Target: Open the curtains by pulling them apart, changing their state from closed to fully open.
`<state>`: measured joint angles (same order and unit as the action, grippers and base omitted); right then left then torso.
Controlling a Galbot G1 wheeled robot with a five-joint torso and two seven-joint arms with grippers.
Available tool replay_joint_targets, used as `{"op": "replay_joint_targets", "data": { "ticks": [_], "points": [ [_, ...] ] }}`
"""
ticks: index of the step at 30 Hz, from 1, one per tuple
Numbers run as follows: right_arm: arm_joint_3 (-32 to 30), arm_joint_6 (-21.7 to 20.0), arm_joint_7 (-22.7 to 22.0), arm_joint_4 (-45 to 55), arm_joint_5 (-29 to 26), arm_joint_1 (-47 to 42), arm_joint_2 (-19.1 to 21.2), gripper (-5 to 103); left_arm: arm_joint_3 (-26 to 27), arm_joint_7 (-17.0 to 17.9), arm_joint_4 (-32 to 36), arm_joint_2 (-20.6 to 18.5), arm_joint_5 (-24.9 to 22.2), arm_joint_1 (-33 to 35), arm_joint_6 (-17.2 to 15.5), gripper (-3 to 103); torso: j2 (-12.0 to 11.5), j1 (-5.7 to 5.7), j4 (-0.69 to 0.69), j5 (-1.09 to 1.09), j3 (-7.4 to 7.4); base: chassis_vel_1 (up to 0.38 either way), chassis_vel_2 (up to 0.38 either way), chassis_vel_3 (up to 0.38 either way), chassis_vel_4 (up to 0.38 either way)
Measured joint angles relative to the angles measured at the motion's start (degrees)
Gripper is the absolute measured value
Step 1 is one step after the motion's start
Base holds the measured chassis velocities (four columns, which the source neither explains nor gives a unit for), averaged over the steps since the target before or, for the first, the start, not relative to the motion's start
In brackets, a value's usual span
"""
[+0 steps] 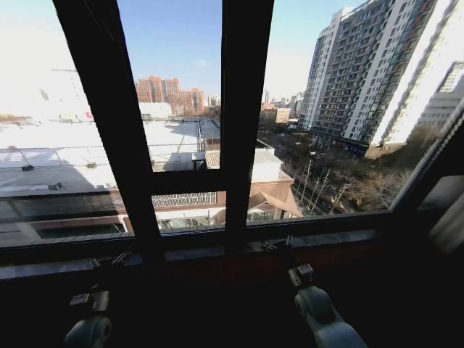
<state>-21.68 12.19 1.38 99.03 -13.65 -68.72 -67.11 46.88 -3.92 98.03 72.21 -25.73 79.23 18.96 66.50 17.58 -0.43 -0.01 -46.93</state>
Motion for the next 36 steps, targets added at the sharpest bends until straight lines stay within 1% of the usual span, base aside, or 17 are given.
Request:
{"op": "replay_joint_targets", "data": {
  "ticks": [6,8,9,13,14,17,18,20,22,23,27,36],
  "points": [
    [0.0,0.0,0.0,0.0,0.0,0.0,0.0,100,0.0,0.0,0.0,0.0,0.0,0.0,0.0,100,0.0,0.00,-0.01,-0.01,0.00,-0.320,-0.326,0.315,0.328],
    [0.0,0.0,0.0,0.0,0.0,0.0,0.0,100,0.0,0.0,0.0,0.0,0.0,0.0,0.0,100,0.0,0.00,-0.02,0.00,0.00,-0.177,-0.198,0.247,0.261],
    [0.0,0.0,0.0,0.0,0.0,0.0,0.0,100,0.0,0.0,0.0,0.0,0.0,0.0,0.0,100,0.0,0.00,-0.01,0.05,0.00,-0.177,-0.115,0.179,0.182],
    [0.0,0.0,0.0,0.0,0.0,0.0,0.0,100,0.0,0.0,0.0,0.0,0.0,0.0,0.0,100,0.0,0.00,0.00,0.04,0.00,-0.030,-0.077,0.054,0.046],
    [0.0,0.0,0.0,0.0,0.0,0.0,0.0,100,0.0,0.0,0.0,0.0,0.0,0.0,0.0,100,0.0,0.00,-0.01,0.00,0.00,0.000,0.000,0.000,0.000],
    [0.0,0.0,0.0,0.0,0.0,0.0,0.0,100,0.0,0.0,0.0,0.0,0.0,0.0,0.0,100,0.0,0.00,0.01,-0.02,0.00,0.000,0.000,0.000,0.000],
    [0.0,0.0,0.0,0.0,0.0,0.0,0.0,100,0.0,0.0,0.0,0.0,0.0,0.0,0.0,100,0.0,0.01,0.04,-0.06,0.00,0.000,0.000,0.000,0.000],
    [0.0,0.0,0.0,0.0,0.0,0.0,0.0,100,0.0,0.0,0.0,0.0,0.0,0.0,0.0,100,0.0,0.01,0.03,-0.01,0.00,0.045,0.058,-0.043,-0.039],
    [0.0,0.0,0.0,0.0,0.0,0.0,0.0,100,0.0,0.1,0.0,0.0,0.0,0.0,0.0,100,0.0,0.01,0.03,-0.01,0.00,0.022,0.029,-0.021,-0.023],
    [0.0,0.0,0.0,0.0,0.0,0.0,0.0,100,0.0,0.1,0.0,0.0,0.0,0.0,0.0,100,0.0,0.01,0.00,-0.01,0.00,0.000,0.000,0.000,0.000],
    [0.0,0.0,0.0,0.0,0.0,0.0,0.0,100,0.0,0.0,0.0,0.0,0.0,0.0,0.0,100,0.0,0.01,-0.01,0.04,0.00,0.000,0.000,0.000,0.000],
    [0.0,0.0,0.0,0.0,0.0,0.0,0.0,100,0.0,0.0,0.0,0.0,0.0,0.0,0.0,100,0.0,0.01,0.01,0.00,-0.01,0.008,-0.005,-0.007,0.005]
  ]
}}
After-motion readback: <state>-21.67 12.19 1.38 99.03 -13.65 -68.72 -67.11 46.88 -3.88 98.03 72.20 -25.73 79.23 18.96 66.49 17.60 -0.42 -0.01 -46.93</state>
